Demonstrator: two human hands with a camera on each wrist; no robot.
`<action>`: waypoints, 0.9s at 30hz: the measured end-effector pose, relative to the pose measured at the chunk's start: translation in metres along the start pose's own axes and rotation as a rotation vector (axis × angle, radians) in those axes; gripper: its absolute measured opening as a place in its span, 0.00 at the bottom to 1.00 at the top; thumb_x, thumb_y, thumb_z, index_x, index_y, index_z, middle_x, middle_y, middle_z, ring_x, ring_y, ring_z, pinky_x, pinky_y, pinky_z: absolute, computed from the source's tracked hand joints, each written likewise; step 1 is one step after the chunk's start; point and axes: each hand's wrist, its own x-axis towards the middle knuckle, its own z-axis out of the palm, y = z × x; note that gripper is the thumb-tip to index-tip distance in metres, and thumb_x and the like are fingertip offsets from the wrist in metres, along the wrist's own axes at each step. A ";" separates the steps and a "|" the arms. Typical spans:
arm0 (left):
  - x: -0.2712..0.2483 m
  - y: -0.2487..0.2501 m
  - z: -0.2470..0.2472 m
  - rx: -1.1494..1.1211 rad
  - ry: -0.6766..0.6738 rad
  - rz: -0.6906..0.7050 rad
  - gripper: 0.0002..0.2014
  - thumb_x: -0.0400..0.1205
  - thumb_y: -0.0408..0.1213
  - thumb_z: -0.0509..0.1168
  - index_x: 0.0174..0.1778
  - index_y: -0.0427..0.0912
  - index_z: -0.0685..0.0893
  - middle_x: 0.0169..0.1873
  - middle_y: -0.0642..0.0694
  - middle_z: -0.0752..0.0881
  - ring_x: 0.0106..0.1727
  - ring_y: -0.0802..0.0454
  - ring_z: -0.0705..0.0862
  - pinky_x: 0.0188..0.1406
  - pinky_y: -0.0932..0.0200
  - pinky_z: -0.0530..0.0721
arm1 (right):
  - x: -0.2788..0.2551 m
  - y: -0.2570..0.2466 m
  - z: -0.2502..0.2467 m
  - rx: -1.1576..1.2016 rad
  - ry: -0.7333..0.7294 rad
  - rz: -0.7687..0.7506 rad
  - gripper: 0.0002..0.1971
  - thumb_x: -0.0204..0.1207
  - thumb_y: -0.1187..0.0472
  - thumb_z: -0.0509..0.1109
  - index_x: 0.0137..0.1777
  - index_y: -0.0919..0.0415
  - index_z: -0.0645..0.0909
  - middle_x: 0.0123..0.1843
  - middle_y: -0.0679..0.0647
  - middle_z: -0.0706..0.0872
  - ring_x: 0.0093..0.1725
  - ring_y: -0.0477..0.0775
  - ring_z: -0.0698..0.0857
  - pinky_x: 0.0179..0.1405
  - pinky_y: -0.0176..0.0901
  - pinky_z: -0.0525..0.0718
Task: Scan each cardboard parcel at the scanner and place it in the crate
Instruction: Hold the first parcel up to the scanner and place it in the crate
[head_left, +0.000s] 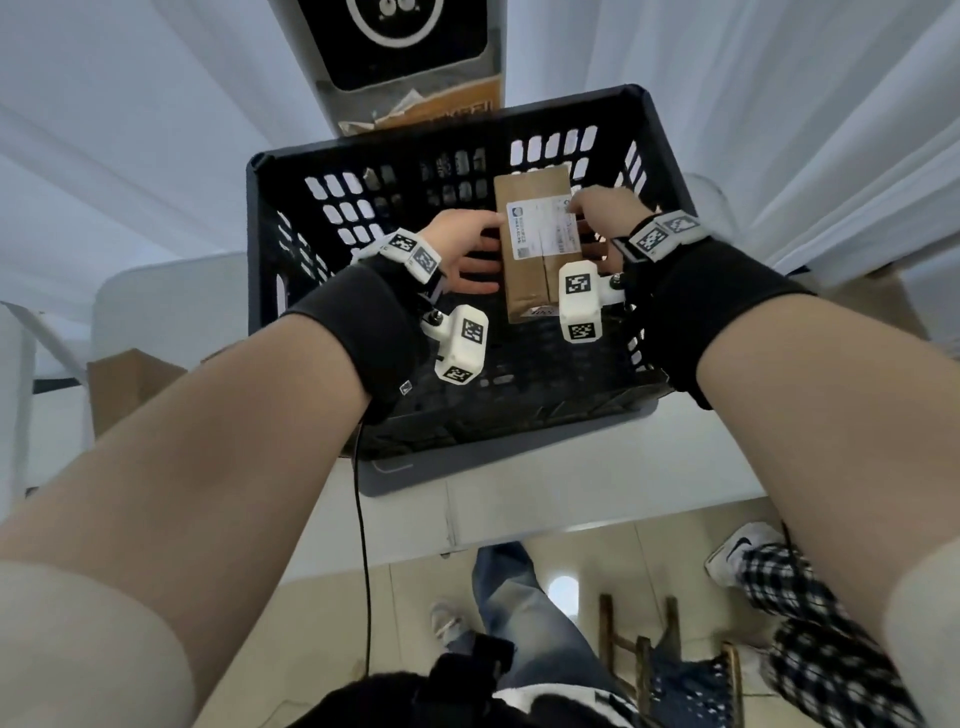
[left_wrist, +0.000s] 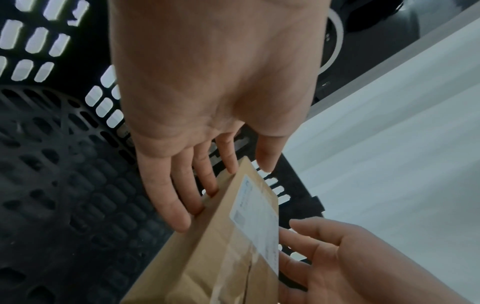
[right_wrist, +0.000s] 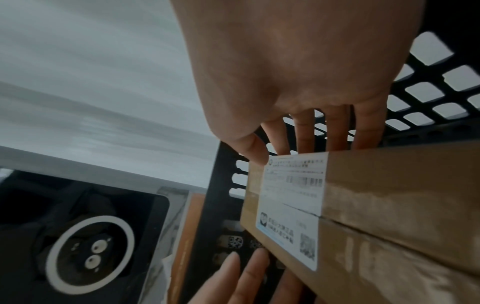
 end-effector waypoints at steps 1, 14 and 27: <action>0.006 -0.002 0.003 -0.004 -0.004 -0.015 0.20 0.83 0.45 0.69 0.71 0.44 0.81 0.64 0.43 0.86 0.59 0.41 0.87 0.46 0.43 0.92 | 0.005 0.001 0.001 -0.041 -0.006 -0.007 0.24 0.79 0.54 0.65 0.74 0.59 0.76 0.43 0.48 0.77 0.57 0.56 0.80 0.65 0.59 0.86; 0.069 -0.013 0.038 -0.071 -0.110 -0.121 0.19 0.85 0.43 0.65 0.71 0.41 0.82 0.63 0.43 0.84 0.60 0.42 0.86 0.46 0.43 0.90 | 0.052 0.014 -0.004 -0.303 -0.045 0.009 0.23 0.85 0.60 0.59 0.78 0.68 0.73 0.80 0.65 0.75 0.79 0.64 0.74 0.77 0.51 0.76; 0.060 0.001 0.023 0.010 -0.083 -0.130 0.17 0.87 0.43 0.63 0.71 0.43 0.81 0.66 0.44 0.85 0.66 0.39 0.82 0.57 0.39 0.87 | 0.047 0.002 -0.008 -0.467 -0.068 0.008 0.24 0.88 0.61 0.55 0.80 0.72 0.67 0.82 0.69 0.69 0.81 0.66 0.70 0.82 0.55 0.67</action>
